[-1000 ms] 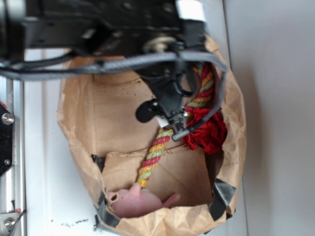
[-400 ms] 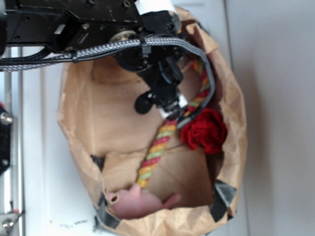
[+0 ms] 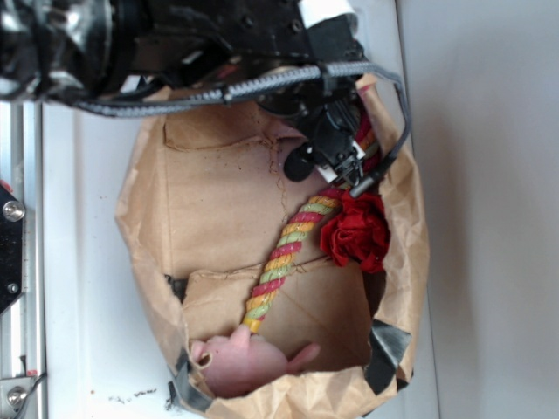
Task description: Grab the rock.
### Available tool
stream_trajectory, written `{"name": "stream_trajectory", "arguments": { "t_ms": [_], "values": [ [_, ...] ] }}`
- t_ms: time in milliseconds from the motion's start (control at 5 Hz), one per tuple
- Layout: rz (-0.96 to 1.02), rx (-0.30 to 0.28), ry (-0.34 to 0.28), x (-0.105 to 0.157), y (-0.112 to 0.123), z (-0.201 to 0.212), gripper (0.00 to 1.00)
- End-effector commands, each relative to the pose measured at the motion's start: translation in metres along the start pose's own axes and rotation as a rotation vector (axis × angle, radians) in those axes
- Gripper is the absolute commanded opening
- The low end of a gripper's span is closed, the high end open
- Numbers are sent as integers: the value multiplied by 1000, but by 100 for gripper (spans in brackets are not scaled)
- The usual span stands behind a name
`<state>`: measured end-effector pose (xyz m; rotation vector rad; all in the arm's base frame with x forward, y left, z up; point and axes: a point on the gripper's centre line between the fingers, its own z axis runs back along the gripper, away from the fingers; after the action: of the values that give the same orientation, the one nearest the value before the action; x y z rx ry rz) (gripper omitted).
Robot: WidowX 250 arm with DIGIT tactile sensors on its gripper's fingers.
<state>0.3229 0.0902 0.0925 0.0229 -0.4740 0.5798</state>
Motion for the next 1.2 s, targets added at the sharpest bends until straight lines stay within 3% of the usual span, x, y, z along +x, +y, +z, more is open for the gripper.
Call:
{"name": "stream_trajectory", "arguments": {
  "t_ms": [0,400,600,800,1000],
  "values": [
    [-46,-25,-91,8,3,14,100],
    [-132,-75,-163,5,7,15,100],
    [-138,-68,-202,8,6,12,100],
    [-118,-21,-226,11,4,9,100],
    [-118,-21,-226,11,4,9,100]
  ]
}}
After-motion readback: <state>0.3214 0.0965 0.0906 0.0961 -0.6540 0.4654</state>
